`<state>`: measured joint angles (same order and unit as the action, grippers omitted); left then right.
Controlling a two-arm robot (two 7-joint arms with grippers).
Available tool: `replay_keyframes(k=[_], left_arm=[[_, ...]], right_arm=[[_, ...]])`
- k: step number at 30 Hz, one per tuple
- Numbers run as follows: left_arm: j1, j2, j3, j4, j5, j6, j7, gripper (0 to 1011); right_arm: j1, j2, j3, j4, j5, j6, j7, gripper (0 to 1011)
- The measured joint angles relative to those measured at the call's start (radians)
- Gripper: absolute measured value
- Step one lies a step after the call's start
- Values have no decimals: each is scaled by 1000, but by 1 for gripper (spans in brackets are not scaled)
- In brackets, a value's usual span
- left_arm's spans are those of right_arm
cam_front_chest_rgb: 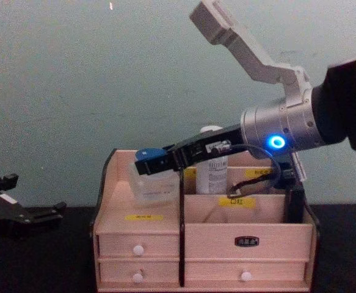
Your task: Pick up the facial cleanser and watermelon frost from the table and place them into the tiered storage box.
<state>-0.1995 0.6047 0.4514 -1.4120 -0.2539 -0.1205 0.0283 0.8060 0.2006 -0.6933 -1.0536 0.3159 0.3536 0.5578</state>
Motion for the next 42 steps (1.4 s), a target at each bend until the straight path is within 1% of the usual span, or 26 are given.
replay_keyframes(k=[15, 25, 37, 40, 41, 42], left_arm=[[0, 0, 0, 0, 0, 0, 0, 1001], [0, 0, 0, 0, 0, 0, 0, 1002], [0, 0, 0, 0, 0, 0, 0, 1001], [0, 0, 0, 0, 0, 0, 0, 1001], [0, 0, 0, 0, 0, 0, 0, 1001], [0, 0, 0, 0, 0, 0, 0, 1001]], right_arm=[[14, -42, 6, 69, -32, -14, 14, 712], [15, -51, 10, 82, -52, -15, 14, 712], [15, -50, 10, 80, -49, -15, 14, 712], [15, -50, 10, 80, -48, -15, 14, 744], [15, -50, 10, 80, -47, -15, 14, 805], [15, -50, 10, 80, -47, -15, 14, 823]])
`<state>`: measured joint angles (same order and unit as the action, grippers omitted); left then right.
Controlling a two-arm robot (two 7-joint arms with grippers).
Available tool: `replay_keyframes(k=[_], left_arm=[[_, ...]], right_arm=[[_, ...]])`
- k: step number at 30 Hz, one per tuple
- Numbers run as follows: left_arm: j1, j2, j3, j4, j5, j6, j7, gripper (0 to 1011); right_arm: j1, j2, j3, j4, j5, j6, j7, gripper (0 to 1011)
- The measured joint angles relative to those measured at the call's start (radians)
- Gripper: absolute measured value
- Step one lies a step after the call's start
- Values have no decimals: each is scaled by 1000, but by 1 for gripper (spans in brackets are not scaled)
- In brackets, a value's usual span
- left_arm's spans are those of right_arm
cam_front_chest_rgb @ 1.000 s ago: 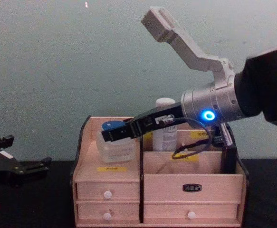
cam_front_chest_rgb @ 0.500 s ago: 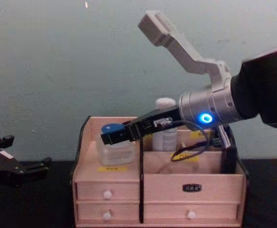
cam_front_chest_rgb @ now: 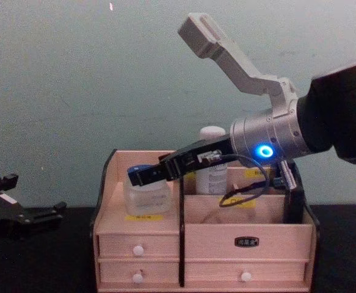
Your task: Pick up the facial cleanser and watermelon frost from the table and place them into the tiered storage box.
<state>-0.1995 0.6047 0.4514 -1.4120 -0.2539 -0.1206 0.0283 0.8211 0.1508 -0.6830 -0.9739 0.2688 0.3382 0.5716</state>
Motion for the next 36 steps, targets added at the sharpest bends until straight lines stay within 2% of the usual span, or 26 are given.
replay_keyframes(k=[3, 7, 18, 22, 29, 30, 31, 35, 36], left_arm=[[0, 0, 0, 0, 0, 0, 0, 1001], [0, 0, 0, 0, 0, 0, 0, 1001], [0, 0, 0, 0, 0, 0, 0, 1001], [0, 0, 0, 0, 0, 0, 0, 1002], [0, 0, 0, 0, 0, 0, 0, 1001], [0, 0, 0, 0, 0, 0, 0, 1001], [0, 0, 0, 0, 0, 0, 0, 1001], [0, 0, 0, 0, 0, 0, 0, 1001], [0, 0, 0, 0, 0, 0, 0, 1001]], right_arm=[[0, 0, 0, 0, 0, 0, 0, 873], [-1, 0, 0, -1, 1, 0, 0, 1002], [-1, 1, 0, -1, 2, 0, 0, 1003], [-10, 8, 11, -25, 7, 3, 2, 1003], [-44, 42, 36, -127, 26, 20, 4, 1002], [-63, 62, 42, -175, 36, 29, 7, 1003], [-63, 62, 42, -175, 36, 29, 7, 1003], [-102, 107, 51, -266, 57, 44, 15, 1002], [-122, 128, 56, -303, 67, 49, 18, 1003]])
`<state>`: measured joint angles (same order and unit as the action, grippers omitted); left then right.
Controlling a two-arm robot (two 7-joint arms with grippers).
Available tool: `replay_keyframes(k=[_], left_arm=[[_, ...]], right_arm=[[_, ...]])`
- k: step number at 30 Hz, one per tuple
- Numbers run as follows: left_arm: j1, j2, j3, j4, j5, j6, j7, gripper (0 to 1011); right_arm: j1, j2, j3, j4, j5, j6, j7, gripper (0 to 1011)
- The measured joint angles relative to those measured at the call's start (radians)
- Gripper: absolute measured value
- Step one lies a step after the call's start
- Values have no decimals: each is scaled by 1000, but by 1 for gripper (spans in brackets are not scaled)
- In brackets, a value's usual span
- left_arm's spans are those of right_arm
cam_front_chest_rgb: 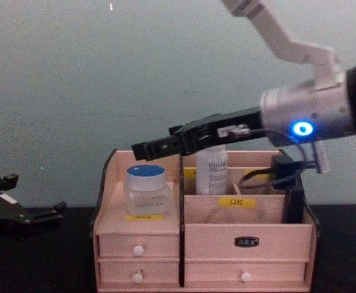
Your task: Pick up the facial cleanser and watermelon frost from the table and place them into the tiered storage box.
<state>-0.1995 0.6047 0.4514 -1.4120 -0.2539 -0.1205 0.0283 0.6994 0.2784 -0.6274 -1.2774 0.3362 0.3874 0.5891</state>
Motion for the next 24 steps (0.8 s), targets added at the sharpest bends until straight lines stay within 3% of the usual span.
replay_keyframes(k=[5, 11, 19, 24], left_arm=[[0, 0, 0, 0, 0, 0, 0, 1001], [0, 0, 0, 0, 0, 0, 0, 1002], [0, 0, 0, 0, 0, 0, 0, 1001], [0, 0, 0, 0, 0, 0, 0, 1001]], right_arm=[[-59, 64, 20, -112, 33, 9, 3, 1003], [-151, 154, 70, -234, 79, 2, -16, 1003], [-274, 241, 165, -338, 128, -60, -105, 1002], [-360, 265, 233, -368, 110, -132, -217, 1002]])
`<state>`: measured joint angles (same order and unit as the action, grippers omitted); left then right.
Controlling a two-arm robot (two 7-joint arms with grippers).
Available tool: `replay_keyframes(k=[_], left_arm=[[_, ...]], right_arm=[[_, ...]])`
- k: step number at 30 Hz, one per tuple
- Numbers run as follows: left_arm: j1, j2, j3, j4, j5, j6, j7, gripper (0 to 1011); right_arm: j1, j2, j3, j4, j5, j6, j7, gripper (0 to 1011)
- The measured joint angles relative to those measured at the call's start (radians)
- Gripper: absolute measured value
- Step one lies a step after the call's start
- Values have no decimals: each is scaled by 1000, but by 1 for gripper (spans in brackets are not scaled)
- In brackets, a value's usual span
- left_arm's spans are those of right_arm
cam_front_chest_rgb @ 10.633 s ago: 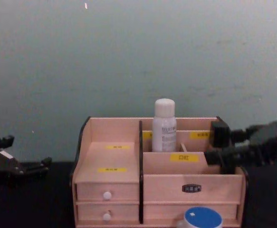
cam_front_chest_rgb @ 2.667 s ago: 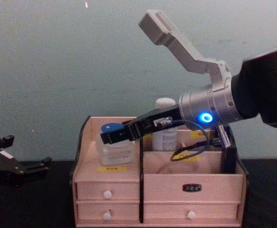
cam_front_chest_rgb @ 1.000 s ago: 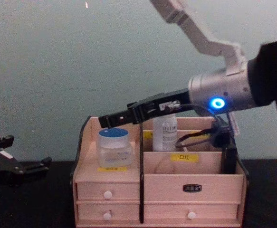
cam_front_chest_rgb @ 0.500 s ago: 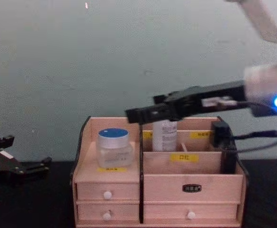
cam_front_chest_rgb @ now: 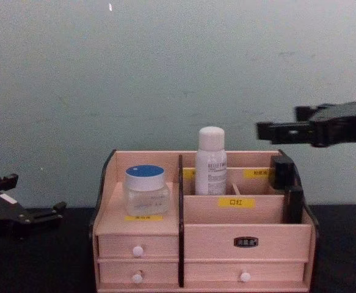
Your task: Pick up the facial cleanser and watermelon frost from the table and place them into the tiered storage box.
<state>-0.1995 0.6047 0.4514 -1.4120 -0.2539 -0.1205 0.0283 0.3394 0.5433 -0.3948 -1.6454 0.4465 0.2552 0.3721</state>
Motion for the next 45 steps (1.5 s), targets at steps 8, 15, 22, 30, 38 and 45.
replay_keyframes(k=[8, 15, 22, 30, 38, 45], left_arm=[[0, 0, 0, 0, 0, 0, 0, 1001], [0, 0, 0, 0, 0, 0, 0, 1001], [0, 0, 0, 0, 0, 0, 0, 1001], [0, 0, 0, 0, 0, 0, 0, 1001], [0, 0, 0, 0, 0, 0, 0, 1001], [0, 0, 0, 0, 0, 0, 0, 1001]], right_arm=[[-66, -29, 55, 25, -91, -82, -148, 1002], [-97, -61, 83, 64, -155, -121, -238, 1003], [-108, -89, 89, 109, -209, -142, -282, 1003], [-108, -121, 83, 161, -256, -144, -305, 1002], [-106, -153, 79, 203, -296, -148, -318, 1003], [-104, -171, 88, 227, -314, -146, -318, 1003]])
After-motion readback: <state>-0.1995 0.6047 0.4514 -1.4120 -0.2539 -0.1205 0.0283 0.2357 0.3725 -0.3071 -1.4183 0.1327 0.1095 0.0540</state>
